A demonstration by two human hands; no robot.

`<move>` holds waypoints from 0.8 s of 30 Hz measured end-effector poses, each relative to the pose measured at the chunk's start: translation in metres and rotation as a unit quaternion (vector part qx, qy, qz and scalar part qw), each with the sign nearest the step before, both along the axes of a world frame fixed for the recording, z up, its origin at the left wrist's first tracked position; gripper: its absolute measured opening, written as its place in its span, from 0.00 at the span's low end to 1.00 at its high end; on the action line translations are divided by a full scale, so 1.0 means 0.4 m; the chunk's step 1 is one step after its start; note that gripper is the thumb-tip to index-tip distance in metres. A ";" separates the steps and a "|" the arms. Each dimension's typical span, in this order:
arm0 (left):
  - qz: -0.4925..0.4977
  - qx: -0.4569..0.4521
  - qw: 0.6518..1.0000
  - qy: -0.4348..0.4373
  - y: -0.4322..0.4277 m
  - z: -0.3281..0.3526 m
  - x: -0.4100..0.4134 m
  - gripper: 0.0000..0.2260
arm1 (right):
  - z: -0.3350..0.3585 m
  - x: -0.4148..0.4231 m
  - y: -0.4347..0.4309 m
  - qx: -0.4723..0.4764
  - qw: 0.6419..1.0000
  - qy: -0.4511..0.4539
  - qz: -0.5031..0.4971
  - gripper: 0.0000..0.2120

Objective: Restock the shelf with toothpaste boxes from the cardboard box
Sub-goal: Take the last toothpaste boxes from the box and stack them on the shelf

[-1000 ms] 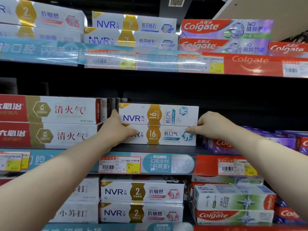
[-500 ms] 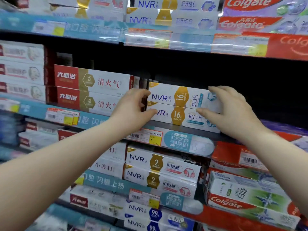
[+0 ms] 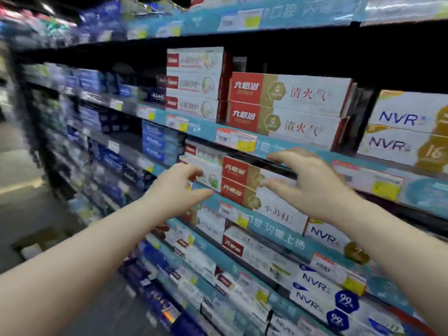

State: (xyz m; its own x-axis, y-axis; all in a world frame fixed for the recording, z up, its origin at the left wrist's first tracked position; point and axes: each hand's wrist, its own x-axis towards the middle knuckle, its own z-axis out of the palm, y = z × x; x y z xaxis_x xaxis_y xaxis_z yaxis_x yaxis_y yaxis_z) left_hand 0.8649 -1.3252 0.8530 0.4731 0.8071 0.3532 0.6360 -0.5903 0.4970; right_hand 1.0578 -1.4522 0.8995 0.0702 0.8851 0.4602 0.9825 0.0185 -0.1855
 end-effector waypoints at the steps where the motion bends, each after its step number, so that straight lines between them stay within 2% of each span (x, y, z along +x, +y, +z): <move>1: 0.014 -0.013 1.000 0.013 0.023 -0.020 -0.049 0.23 | -0.014 -0.036 0.035 -0.022 1.000 -0.002 0.007 0.24; 5: 0.072 -0.053 0.993 0.073 0.131 -0.113 -0.282 0.24 | -0.086 -0.204 0.198 -0.109 0.993 -0.009 0.033 0.26; 9: 0.131 -0.110 0.979 0.113 0.233 -0.191 -0.564 0.22 | -0.173 -0.406 0.368 -0.146 0.987 0.015 0.064 0.25; 13: 0.197 -0.145 0.963 0.113 0.300 -0.252 -0.817 0.18 | -0.269 -0.608 0.517 -0.190 0.976 0.034 0.098 0.25; 16: 0.238 -0.176 0.949 0.108 0.330 -0.300 -0.967 0.20 | -0.327 -0.740 0.604 -0.226 0.966 0.050 0.118 0.25; 24: 0.321 -0.232 0.912 0.110 0.422 -0.437 -1.232 0.24 | -0.432 -1.017 0.831 -0.300 0.933 0.070 0.184 0.26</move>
State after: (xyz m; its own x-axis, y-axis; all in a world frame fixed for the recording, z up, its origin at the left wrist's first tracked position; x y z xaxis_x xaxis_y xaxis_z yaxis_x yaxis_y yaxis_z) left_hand 0.3720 -1.1562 0.6781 -0.1300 0.9812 -0.1427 0.8911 0.1788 0.4170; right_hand 0.6508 -1.1198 0.7268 -0.2673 0.9566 -0.1164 0.8951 0.2018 -0.3976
